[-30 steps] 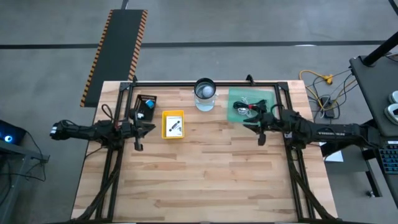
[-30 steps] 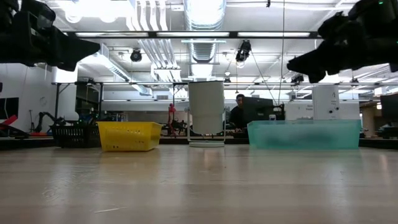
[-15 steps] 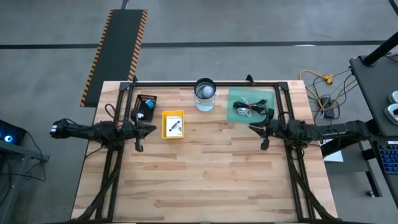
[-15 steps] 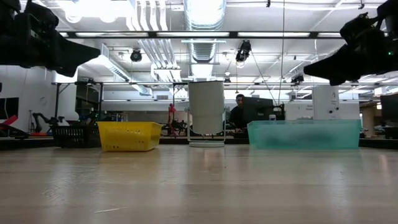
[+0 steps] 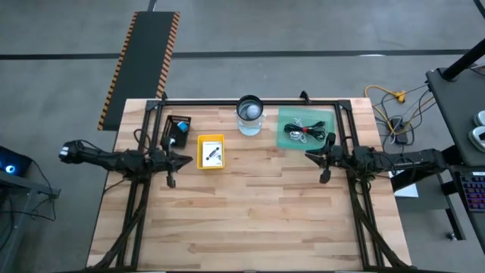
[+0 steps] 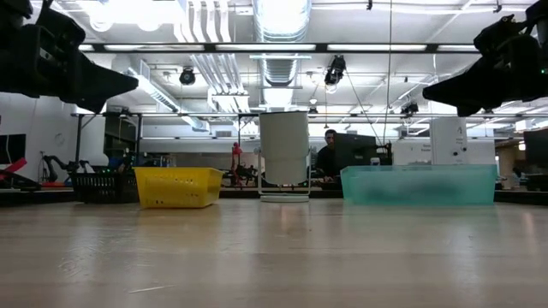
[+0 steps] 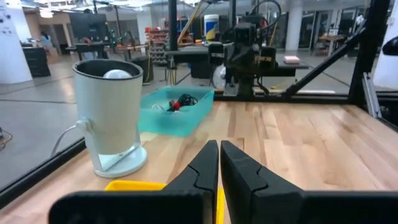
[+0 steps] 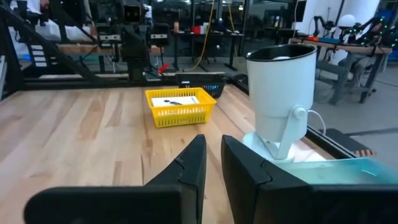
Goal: Pick and place items into bin
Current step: Return to Home Position
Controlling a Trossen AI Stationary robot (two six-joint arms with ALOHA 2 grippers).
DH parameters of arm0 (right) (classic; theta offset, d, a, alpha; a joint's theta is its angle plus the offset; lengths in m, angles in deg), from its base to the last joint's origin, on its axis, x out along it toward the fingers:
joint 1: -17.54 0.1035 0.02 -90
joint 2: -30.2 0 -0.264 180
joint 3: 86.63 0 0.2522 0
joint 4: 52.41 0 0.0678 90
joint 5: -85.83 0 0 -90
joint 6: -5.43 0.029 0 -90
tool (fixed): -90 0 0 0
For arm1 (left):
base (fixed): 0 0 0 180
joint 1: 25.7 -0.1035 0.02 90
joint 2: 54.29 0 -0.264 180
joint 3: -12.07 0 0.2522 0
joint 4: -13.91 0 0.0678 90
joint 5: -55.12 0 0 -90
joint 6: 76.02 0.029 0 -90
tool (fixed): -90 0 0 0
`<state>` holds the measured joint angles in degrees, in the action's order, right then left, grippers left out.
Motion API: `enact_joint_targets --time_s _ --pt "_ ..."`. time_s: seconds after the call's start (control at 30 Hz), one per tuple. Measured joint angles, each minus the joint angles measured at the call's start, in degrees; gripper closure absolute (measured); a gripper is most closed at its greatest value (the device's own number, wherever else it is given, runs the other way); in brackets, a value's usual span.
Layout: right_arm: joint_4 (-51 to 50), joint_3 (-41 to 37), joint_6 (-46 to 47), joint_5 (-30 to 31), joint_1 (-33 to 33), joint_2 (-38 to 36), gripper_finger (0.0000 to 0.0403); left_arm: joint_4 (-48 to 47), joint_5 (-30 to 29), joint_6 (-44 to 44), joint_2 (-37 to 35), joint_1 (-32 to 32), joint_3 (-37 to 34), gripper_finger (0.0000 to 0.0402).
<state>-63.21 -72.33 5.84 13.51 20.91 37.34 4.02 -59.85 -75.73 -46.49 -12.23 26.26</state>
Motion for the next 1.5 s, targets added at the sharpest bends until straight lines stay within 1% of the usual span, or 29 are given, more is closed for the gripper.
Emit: enact_joint_targets --time_s 0.13,0.3,0.37,0.43,0.53,0.6,0.63,0.73,0.83,0.93,1.13,1.23,1.5 --pt "0.00 0.00 0.56 -0.12 0.00 -0.02 0.0365 -0.02 -0.02 0.30 -2.31 0.46 -0.01 0.0402" --pt "0.04 0.00 0.64 0.07 0.00 -0.01 0.0365 0.02 -0.04 3.94 -6.18 0.46 0.02 0.0402" --pt "0.07 0.00 0.42 0.34 0.00 0.02 0.0365 0.23 -0.54 4.56 -6.11 0.39 -0.04 0.0401" --pt "0.09 0.00 -0.26 0.34 0.00 0.02 0.0365 0.52 -2.29 4.65 -5.98 0.36 -0.05 0.0401" --pt "0.11 0.00 -0.95 0.39 0.00 0.04 0.0365 0.65 -7.12 5.13 -4.57 -0.49 -0.07 0.0401" --pt "0.17 0.00 -1.21 0.52 0.00 0.04 0.0365 1.22 -8.02 6.94 -4.65 -1.58 -0.09 0.0401" --pt "0.17 0.00 -1.23 0.50 0.00 0.04 0.0365 2.12 -7.70 7.96 -4.71 -2.19 -0.09 0.0401" --pt "0.58 0.00 -1.26 0.53 0.00 0.02 0.0365 3.01 -4.34 10.33 -4.75 -4.56 -0.09 0.0401" --pt "0.72 0.00 -1.41 0.54 0.00 0.00 0.0365 3.67 -2.20 10.92 -5.46 -7.26 -0.09 0.0401" --pt "0.67 0.00 -1.08 0.54 0.00 0.00 0.0365 0.50 1.04 9.26 -6.28 -8.26 -0.04 0.0401" --pt "0.18 0.02 -0.82 0.50 0.00 0.00 0.0365 -0.57 1.66 6.64 -5.72 -8.26 0.15 0.0401" --pt "0.17 0.02 -0.18 0.43 0.00 0.04 0.0365 -0.90 2.12 6.14 -5.82 -8.26 0.15 0.0401" --pt "0.23 0.02 -1.90 0.28 0.00 0.07 0.0365 -1.14 2.47 6.08 -5.19 -8.26 0.20 0.0401"
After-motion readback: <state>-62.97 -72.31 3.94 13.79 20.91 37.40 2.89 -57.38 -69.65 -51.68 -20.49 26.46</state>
